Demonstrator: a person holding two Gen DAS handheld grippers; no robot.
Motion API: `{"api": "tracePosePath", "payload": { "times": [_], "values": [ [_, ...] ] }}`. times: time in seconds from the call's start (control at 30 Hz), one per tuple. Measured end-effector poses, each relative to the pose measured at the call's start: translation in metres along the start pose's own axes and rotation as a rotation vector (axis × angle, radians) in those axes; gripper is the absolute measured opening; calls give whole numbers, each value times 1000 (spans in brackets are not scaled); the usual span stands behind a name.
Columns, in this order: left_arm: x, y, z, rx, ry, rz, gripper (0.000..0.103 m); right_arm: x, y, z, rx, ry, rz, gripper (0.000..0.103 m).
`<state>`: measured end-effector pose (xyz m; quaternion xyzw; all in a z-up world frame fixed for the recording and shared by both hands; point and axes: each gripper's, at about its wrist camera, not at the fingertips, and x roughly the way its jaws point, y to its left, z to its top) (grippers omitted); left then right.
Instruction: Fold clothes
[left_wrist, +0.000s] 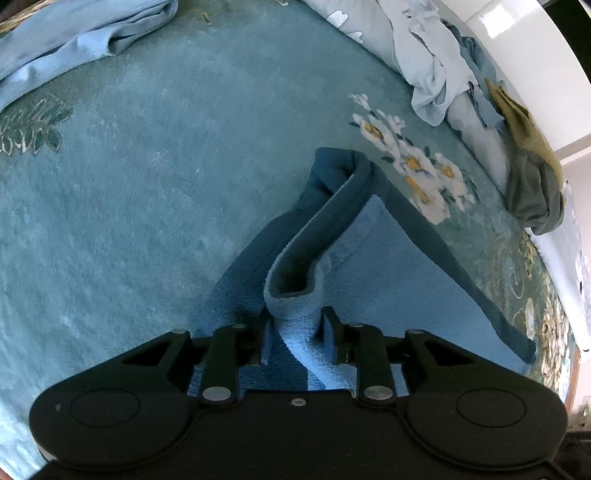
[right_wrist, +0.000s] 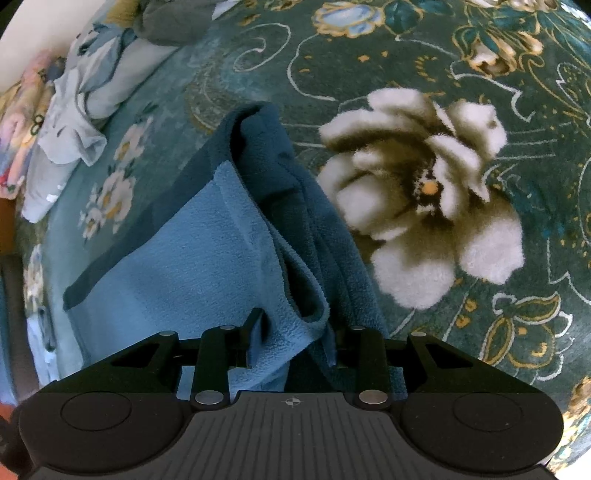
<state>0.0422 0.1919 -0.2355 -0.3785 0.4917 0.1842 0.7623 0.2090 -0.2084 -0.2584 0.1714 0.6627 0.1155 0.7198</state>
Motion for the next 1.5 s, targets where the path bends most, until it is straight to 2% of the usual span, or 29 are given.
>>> {"api": "tracePosePath", "payload": {
  "times": [0.37,0.6,0.77,0.8,0.87,0.93,1.0,1.03,1.13,1.3,1.4,1.5],
  "values": [
    [-12,-9,2,33,7,30,32,-11,5,-2,-21,-14,-2,33],
    [-31,-17,1,95,-13,46,44,-23,12,-7,-27,-50,-18,35],
    [-45,-14,1,89,-27,6,58,-37,14,-14,-25,-86,5,48],
    [-48,-13,0,88,-30,-4,64,-40,15,-15,-28,-93,10,51],
    [-53,-13,-1,89,-35,-23,67,-45,17,-19,-34,-107,18,54],
    [-59,-13,-3,107,-41,-37,75,-51,19,-24,-40,-129,29,65],
    [-66,-13,-5,130,-52,-50,80,-57,22,-29,-47,-144,41,67],
    [-70,-13,-6,141,-59,-57,86,-60,24,-31,-52,-151,48,75],
    [-82,-12,-9,169,-84,-81,96,-70,32,-41,-79,-183,70,89],
    [-97,-2,-13,172,-93,-116,100,-87,45,-57,-124,-221,54,90],
    [-102,6,-16,157,-82,-119,100,-100,50,-66,-135,-257,32,100],
    [-103,13,-17,144,-69,-122,100,-110,50,-71,-144,-279,31,100]
  ]
}}
